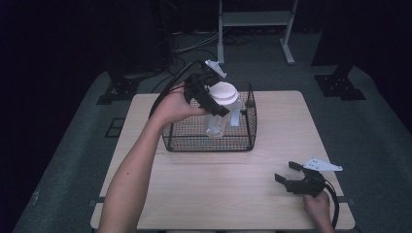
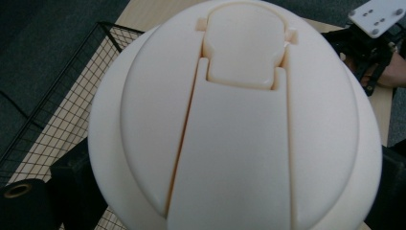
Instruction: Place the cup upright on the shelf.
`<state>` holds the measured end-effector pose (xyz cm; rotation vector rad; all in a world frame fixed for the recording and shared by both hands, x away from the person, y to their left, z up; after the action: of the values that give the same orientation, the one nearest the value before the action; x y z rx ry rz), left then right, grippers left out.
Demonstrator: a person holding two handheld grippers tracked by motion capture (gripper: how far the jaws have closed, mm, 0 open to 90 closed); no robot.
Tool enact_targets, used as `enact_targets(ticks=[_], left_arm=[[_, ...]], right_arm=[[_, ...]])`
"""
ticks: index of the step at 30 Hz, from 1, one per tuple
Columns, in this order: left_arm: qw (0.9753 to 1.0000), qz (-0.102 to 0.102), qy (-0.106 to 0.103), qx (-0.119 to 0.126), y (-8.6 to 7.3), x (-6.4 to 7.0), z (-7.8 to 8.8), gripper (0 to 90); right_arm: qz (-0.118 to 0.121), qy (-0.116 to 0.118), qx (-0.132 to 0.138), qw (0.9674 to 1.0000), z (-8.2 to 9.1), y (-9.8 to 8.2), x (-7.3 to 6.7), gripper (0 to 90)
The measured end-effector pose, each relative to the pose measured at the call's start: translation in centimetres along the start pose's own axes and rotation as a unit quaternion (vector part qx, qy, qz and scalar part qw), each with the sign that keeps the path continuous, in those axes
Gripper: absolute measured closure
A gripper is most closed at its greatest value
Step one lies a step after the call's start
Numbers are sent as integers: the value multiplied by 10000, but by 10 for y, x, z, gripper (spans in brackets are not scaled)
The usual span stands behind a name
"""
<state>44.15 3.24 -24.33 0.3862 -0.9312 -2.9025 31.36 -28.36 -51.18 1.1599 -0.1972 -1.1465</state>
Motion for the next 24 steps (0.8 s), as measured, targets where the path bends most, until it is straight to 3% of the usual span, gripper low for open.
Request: enact_targets(ticks=[6, 11, 24], left_arm=[[9999, 140, 65, -67, 0, -15, -4, 58], [9992, 370, 138, -70, -6, -30, -10, 58], [9969, 688, 272, -283, -16, -52, -32, 58]], right_arm=[[-12, 12, 12, 10000, 0, 0, 0, 129], [-29, 18, 12, 10000, 1, 0, 0, 129], [-62, 40, 41, 10000, 1, 1, 1, 129]])
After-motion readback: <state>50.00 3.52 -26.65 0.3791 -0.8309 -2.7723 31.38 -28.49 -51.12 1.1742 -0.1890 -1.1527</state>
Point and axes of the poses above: each handheld gripper's, and its own axes: z roughly backward along the jaws, y roughly out of its top, x roughly to its right, the point moved 3 cm from there along -z, roughly forward along the jaws, and after that the axes turned 14 degrees about -z, right-handed, at the moved point
